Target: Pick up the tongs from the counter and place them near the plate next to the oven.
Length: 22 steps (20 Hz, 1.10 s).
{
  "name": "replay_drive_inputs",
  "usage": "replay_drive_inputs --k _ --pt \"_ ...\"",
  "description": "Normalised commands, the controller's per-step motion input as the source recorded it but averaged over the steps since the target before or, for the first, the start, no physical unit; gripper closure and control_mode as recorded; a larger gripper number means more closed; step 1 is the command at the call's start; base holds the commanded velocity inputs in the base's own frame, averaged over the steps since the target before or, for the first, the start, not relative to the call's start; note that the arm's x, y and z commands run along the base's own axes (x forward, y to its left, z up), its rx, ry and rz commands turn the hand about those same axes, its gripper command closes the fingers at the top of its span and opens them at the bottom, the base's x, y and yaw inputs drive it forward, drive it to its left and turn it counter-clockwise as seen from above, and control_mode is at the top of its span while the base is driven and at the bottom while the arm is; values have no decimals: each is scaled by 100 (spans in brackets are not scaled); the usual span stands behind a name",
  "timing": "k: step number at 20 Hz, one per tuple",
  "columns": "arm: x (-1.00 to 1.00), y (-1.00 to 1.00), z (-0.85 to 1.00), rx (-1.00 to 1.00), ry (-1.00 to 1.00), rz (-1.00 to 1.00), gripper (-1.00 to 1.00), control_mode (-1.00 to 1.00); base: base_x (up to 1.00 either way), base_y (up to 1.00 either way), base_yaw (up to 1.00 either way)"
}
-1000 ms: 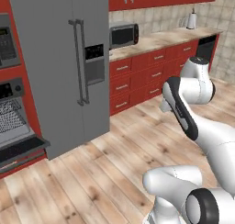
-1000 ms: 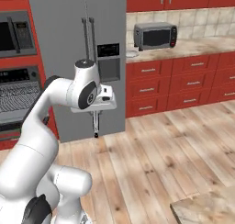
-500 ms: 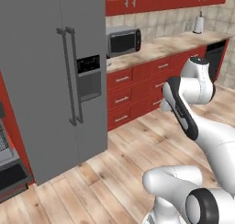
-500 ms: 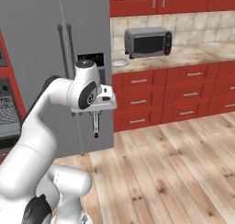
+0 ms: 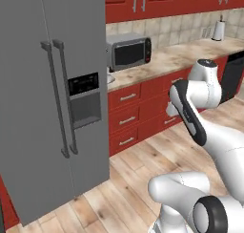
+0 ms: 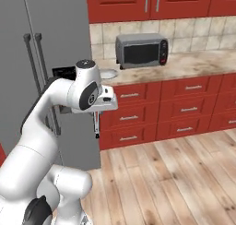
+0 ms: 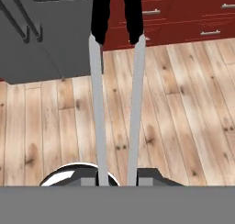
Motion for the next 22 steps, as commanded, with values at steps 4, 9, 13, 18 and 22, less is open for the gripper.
replay_drive_inputs --k 4,9,13,18,22 --pt "0 0 0 0 0 0 100 100 100 -39 13" --pt "0 0 0 0 0 0 100 100 100 -45 16" --pt "0 0 0 0 0 0 100 100 100 -52 17" --pt "0 0 0 0 0 0 100 100 100 -40 27" --pt "0 0 0 0 0 0 100 100 100 -31 33"
